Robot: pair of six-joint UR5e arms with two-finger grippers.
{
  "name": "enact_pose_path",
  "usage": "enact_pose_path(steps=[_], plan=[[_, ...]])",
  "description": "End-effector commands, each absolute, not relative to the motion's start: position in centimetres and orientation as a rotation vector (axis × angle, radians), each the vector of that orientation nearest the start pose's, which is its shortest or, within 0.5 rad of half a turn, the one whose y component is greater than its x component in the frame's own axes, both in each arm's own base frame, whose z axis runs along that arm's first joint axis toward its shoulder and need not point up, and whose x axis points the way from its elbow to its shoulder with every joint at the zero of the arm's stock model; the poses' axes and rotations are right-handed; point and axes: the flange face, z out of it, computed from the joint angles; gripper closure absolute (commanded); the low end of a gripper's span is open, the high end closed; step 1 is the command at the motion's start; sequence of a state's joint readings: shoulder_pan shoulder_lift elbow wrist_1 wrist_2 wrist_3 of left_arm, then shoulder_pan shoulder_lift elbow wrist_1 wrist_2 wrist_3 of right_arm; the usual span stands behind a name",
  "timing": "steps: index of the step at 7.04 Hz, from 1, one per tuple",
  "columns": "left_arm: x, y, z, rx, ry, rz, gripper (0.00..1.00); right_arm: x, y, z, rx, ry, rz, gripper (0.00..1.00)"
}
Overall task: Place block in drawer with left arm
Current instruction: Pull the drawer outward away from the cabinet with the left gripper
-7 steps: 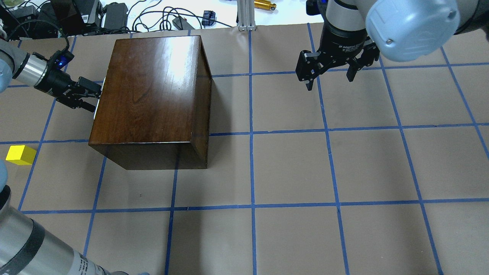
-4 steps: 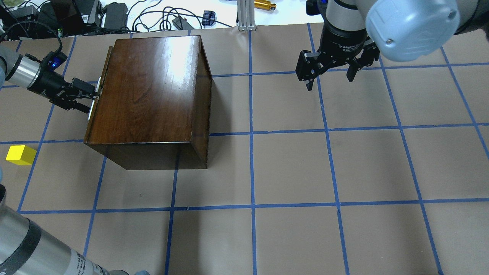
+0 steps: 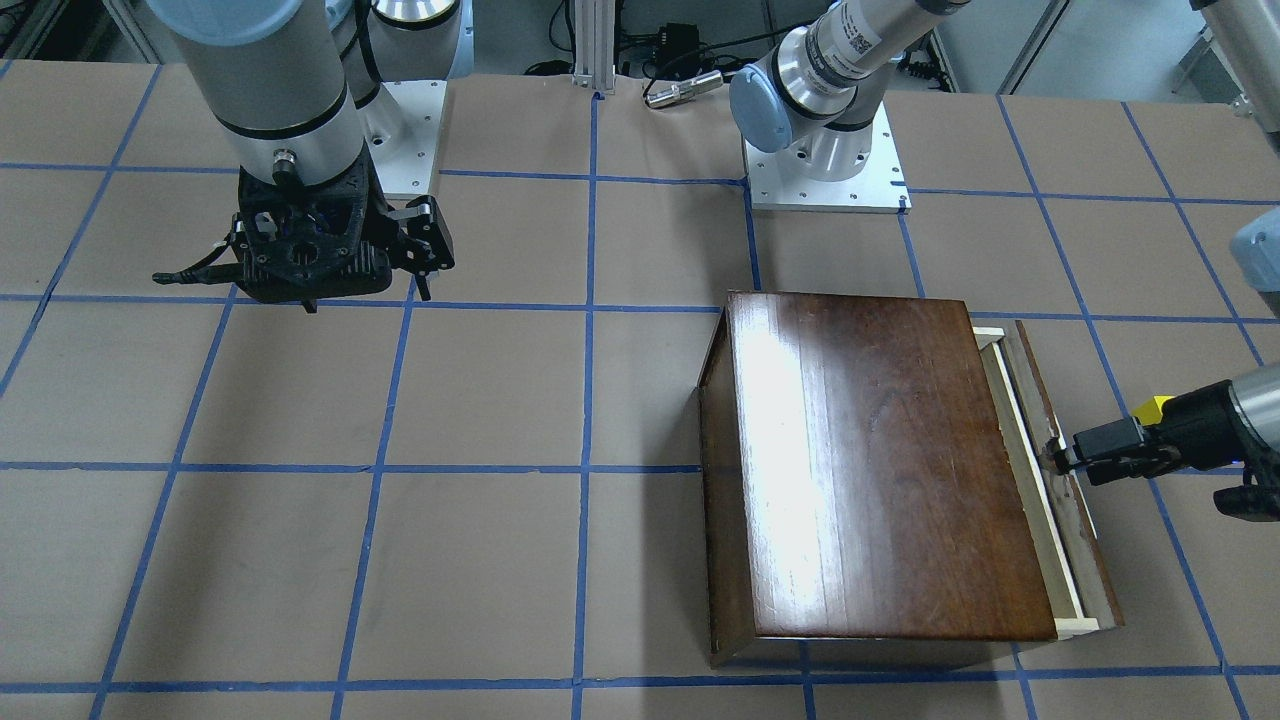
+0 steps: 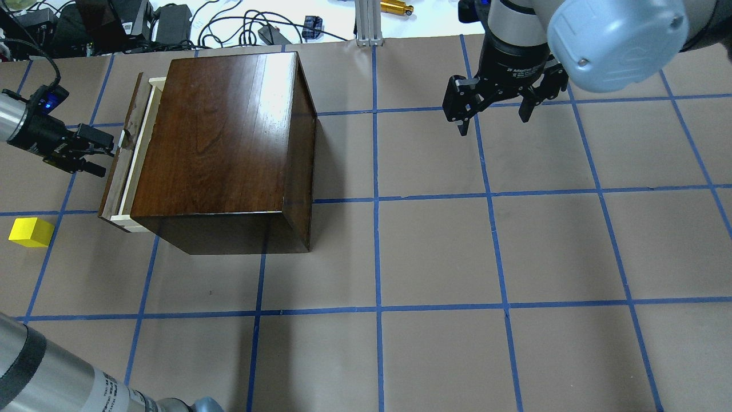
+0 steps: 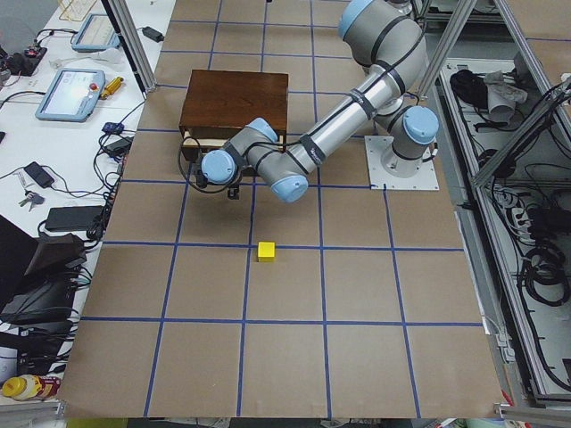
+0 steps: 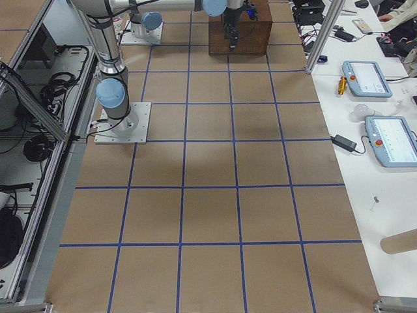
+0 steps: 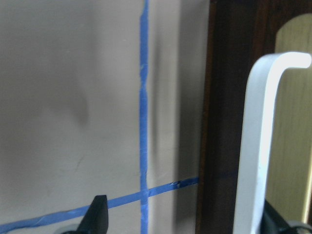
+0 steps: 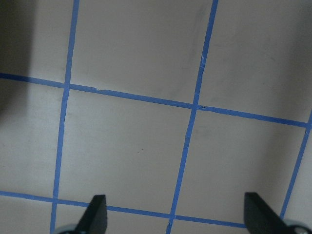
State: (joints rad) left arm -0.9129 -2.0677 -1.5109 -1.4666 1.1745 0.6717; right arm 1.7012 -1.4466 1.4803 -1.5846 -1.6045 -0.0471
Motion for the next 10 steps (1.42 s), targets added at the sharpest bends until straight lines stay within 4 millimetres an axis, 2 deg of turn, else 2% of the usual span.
enact_pose_path(steps=[1,3,6,9,10], plan=[[26.9,-58.7,24.9,0.064,-2.632,0.001,0.0,19.9,-52.1,46.9,-0.283,3.163,0.029,0.0],[30.4,-57.4,25.0,0.058,-2.653,0.068,0.0,19.9,-52.1,46.9,-0.283,3.163,0.029,0.0],[31.4,-57.1,25.1,0.072,-2.669,0.091,0.0,19.9,-52.1,46.9,-0.28,3.164,0.029,0.0],[31.6,-56.4,28.1,0.066,-2.743,0.089,0.0,19.9,-52.1,46.9,-0.283,3.163,0.029,0.0],[31.4,-56.1,30.2,0.059,-2.767,0.11,0.0,19.9,-52.1,46.9,-0.28,3.164,0.029,0.0]])
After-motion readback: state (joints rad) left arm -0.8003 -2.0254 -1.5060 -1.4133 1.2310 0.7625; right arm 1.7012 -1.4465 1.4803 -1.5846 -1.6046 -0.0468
